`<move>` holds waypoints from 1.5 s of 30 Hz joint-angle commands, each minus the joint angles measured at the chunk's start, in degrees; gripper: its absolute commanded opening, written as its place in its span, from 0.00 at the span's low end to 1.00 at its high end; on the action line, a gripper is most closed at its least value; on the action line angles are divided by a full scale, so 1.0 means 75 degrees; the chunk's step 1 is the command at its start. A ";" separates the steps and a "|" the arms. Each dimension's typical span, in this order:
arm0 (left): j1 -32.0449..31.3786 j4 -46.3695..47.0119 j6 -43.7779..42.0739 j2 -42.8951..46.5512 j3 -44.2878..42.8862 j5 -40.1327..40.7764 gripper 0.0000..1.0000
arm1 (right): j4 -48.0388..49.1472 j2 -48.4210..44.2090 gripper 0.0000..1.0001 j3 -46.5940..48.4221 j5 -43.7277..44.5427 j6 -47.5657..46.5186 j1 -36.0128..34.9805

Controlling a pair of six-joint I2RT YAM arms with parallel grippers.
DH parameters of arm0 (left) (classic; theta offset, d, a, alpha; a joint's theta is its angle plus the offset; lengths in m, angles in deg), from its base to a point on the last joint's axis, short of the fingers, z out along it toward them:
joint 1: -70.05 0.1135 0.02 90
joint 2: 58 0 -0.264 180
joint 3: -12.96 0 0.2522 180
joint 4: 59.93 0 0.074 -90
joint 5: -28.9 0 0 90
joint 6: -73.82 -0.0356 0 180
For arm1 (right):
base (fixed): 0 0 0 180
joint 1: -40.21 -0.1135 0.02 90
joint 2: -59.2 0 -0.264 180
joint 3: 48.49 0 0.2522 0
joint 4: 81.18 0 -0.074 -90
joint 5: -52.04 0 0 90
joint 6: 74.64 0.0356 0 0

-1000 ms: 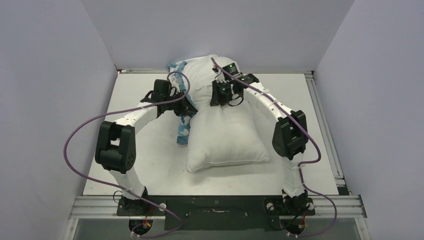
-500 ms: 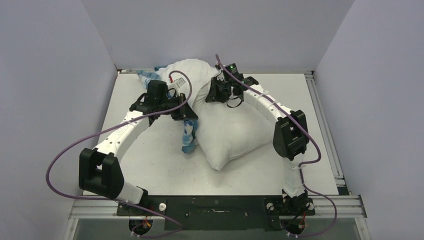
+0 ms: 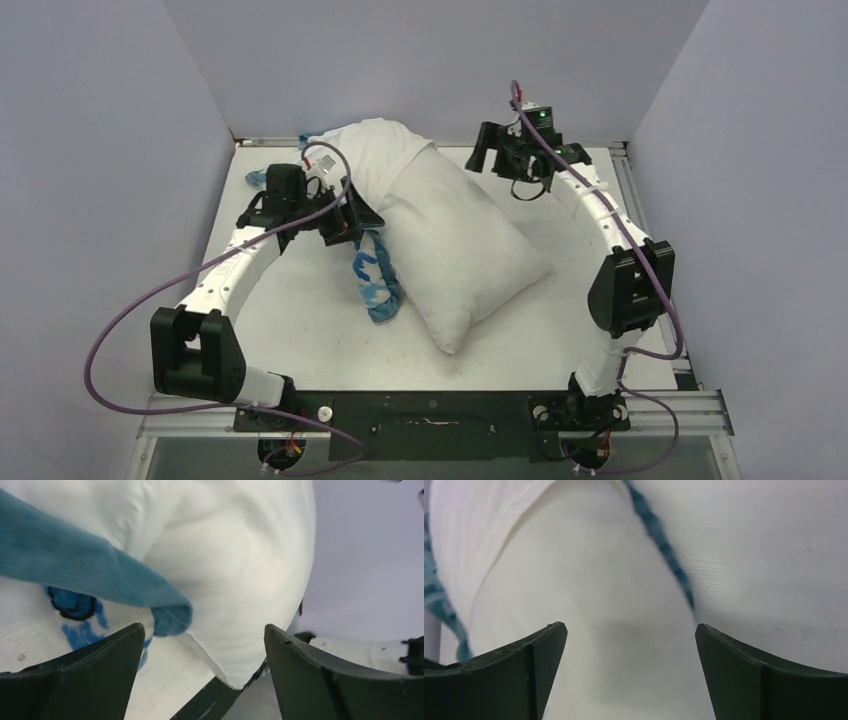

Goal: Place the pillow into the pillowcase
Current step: Stuff the pillow into the pillowcase.

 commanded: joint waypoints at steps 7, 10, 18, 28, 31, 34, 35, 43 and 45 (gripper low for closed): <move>0.1149 0.2147 0.1900 0.0072 -0.0356 -0.0109 0.94 | -0.1544 0.0827 1.00 -0.0811 -0.2545 -0.0630 -0.0081; 0.0976 0.0840 0.1106 0.0006 -0.1339 0.0587 0.95 | -0.1364 0.0642 1.00 -0.1101 -0.3624 -0.0510 -0.1208; -0.0545 -0.2462 -0.0318 -0.0274 -0.3104 0.3151 0.96 | -0.1275 0.0317 0.92 -0.0439 -0.3628 -0.0456 -0.2232; -0.2861 -0.4594 0.0029 -0.1605 -0.4260 0.7095 0.97 | 0.0345 -0.0322 0.90 -0.2617 -0.2652 0.0469 0.0330; -0.3070 -0.4788 0.0040 -0.2070 -0.3981 0.7574 0.97 | 0.0863 0.0183 0.90 -0.2718 -0.2663 0.0661 0.0328; -0.3101 -0.4861 -0.0227 -0.2483 -0.3588 0.7773 0.93 | 0.1155 0.0866 0.90 -0.2365 -0.2872 0.0835 0.0184; -0.3095 -0.5010 -0.0320 -0.2641 -0.3550 0.7744 0.87 | 0.1210 0.1073 0.90 -0.2199 -0.2912 0.0854 0.0095; -0.2784 -0.4625 -0.0807 -0.1555 -0.2516 0.6643 0.00 | 0.1786 0.2799 0.90 -0.0938 -0.3066 0.1052 -0.0943; -0.2628 -0.4528 -0.0727 -0.0885 -0.2279 0.6470 0.00 | 0.2141 0.3044 0.90 -0.0932 -0.3176 0.1252 -0.1138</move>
